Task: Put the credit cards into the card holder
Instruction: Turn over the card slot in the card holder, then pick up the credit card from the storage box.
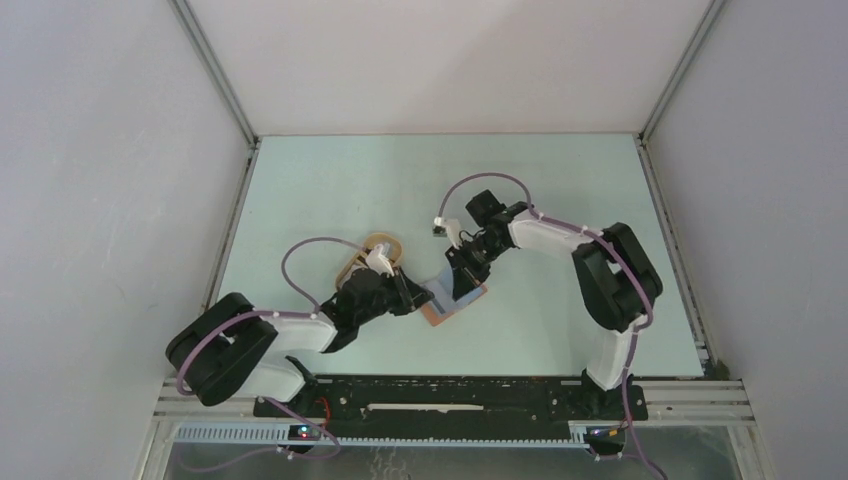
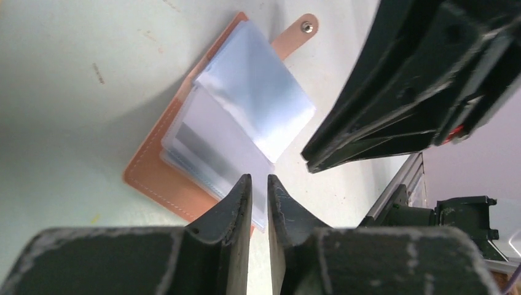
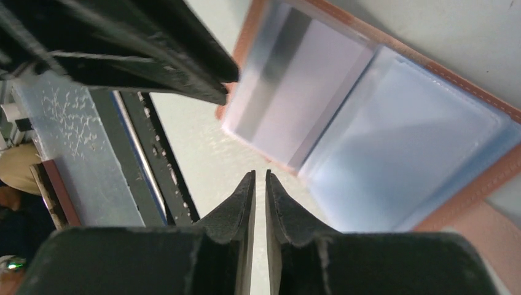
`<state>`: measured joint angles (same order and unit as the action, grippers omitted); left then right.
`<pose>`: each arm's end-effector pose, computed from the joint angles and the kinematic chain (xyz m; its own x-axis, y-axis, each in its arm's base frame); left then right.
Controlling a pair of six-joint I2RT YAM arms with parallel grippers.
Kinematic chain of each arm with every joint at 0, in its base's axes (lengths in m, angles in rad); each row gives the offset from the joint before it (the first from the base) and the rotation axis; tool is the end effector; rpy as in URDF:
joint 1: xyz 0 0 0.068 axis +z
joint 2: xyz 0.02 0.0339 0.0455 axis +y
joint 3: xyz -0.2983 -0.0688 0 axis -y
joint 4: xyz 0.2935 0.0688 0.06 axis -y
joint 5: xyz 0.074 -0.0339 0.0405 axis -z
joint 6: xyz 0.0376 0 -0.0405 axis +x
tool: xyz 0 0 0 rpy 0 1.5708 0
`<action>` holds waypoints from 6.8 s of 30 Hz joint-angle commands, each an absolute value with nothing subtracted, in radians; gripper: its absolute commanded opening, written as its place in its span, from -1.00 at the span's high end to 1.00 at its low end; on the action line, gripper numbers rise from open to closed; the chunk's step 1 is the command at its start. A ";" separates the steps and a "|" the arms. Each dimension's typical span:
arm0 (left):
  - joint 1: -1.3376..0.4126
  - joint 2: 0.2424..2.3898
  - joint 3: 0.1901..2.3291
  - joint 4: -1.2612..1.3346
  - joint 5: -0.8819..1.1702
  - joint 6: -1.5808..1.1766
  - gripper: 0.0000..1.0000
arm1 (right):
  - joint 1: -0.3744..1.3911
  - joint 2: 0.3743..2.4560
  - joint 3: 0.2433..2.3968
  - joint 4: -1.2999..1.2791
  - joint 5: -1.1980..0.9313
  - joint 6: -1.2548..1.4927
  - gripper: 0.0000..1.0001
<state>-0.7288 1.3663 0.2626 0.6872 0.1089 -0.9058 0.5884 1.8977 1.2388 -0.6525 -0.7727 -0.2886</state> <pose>0.1815 -0.1676 0.1255 -0.7655 -0.3652 -0.5297 0.2168 0.6288 -0.7468 0.3269 0.2497 0.1662 -0.6152 -0.6555 -0.4379 -0.7526 0.3230 0.5738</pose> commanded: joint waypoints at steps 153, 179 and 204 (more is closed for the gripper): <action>-0.310 0.546 0.157 -0.035 -0.260 -0.857 -0.85 | 0.806 2.574 2.452 -0.908 -0.753 0.051 -0.02; -0.301 0.543 0.149 -0.023 -0.246 -0.857 -0.81 | 0.790 2.530 2.390 -0.858 -0.922 0.113 0.40; -0.295 0.545 0.142 -0.007 -0.232 -0.857 -0.79 | 0.799 2.550 2.350 -0.790 -0.981 0.193 0.28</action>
